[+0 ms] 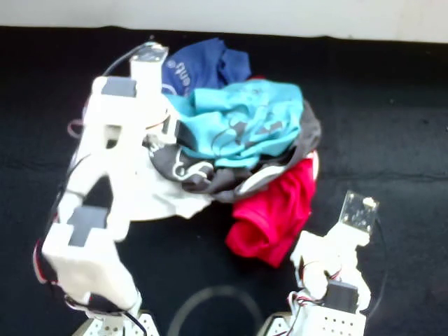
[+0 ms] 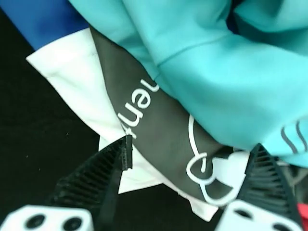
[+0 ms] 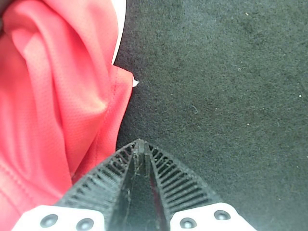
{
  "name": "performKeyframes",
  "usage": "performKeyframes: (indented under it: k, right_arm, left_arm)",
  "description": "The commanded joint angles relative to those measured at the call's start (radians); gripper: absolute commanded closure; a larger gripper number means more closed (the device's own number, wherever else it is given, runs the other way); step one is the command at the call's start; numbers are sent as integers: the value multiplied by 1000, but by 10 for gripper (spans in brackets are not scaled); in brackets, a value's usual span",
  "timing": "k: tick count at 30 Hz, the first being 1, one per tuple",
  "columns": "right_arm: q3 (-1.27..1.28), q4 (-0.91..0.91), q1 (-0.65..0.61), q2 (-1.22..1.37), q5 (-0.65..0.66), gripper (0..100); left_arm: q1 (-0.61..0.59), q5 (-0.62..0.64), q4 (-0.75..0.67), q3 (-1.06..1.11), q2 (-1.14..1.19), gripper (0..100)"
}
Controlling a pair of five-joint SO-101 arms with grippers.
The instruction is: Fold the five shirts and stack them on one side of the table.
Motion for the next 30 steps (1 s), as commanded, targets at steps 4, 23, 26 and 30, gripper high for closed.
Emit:
performKeyframes:
  k: [4, 23, 26, 30]
  right_arm:
    - [139, 1, -4, -5, -9, 993]
    - [139, 1, -4, -5, -9, 993]
    - [139, 1, -8, -5, -8, 993]
    - [139, 1, -8, -5, -11, 993]
  left_arm:
    - [10, 5, 3, -219, 254, 638]
    - [-189, -3, 222, -234, 455, 987]
    - [-302, -3, 226, -240, 453, 993]
    - [-499, -3, 331, -355, 453, 993]
